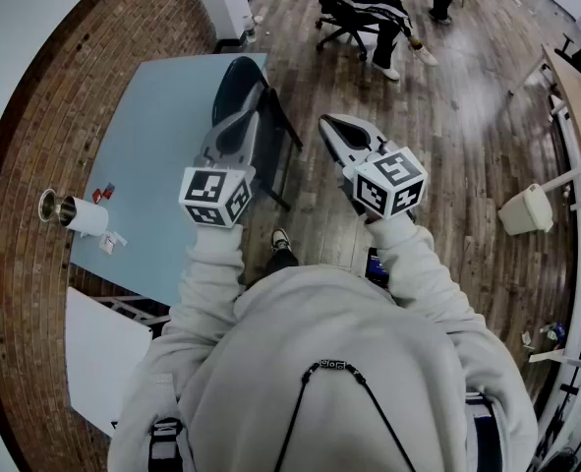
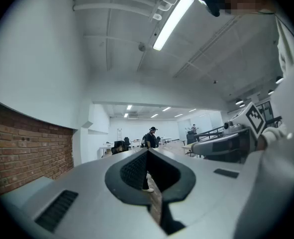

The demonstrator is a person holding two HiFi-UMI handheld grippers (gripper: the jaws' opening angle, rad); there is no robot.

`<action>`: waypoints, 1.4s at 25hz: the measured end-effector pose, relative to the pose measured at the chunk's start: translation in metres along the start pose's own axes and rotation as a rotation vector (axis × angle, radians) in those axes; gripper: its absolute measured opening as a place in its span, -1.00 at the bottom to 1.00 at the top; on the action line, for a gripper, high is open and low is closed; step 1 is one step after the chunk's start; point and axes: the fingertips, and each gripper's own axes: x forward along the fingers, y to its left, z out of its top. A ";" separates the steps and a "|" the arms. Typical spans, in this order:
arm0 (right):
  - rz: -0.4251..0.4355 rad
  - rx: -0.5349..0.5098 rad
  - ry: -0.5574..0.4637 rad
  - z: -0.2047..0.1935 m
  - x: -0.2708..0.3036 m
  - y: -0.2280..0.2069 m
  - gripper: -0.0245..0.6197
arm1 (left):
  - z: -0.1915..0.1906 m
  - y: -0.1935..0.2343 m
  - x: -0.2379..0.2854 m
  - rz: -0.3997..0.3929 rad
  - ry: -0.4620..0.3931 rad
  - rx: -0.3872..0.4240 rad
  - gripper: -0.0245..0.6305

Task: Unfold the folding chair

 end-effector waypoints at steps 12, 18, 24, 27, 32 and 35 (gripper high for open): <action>0.000 -0.040 0.007 -0.004 0.120 -0.022 -0.90 | -0.012 0.106 0.043 0.006 -0.047 0.000 -0.91; -0.014 -0.075 0.023 0.008 0.227 -0.064 -0.90 | -0.026 0.205 0.106 0.013 -0.060 -0.005 -0.91; -0.097 -0.091 0.023 0.015 0.319 -0.119 -0.90 | -0.048 0.285 0.175 -0.070 -0.019 -0.017 -0.91; -0.146 -0.066 0.024 0.022 0.344 -0.147 -0.90 | -0.051 0.310 0.203 -0.085 0.003 -0.004 -0.91; -0.175 -0.049 0.029 0.033 0.379 -0.178 -0.90 | -0.061 0.330 0.231 -0.094 0.109 0.029 -0.91; -0.169 -0.046 0.013 0.046 0.397 -0.190 -0.90 | -0.055 0.343 0.241 -0.089 0.103 0.023 -0.91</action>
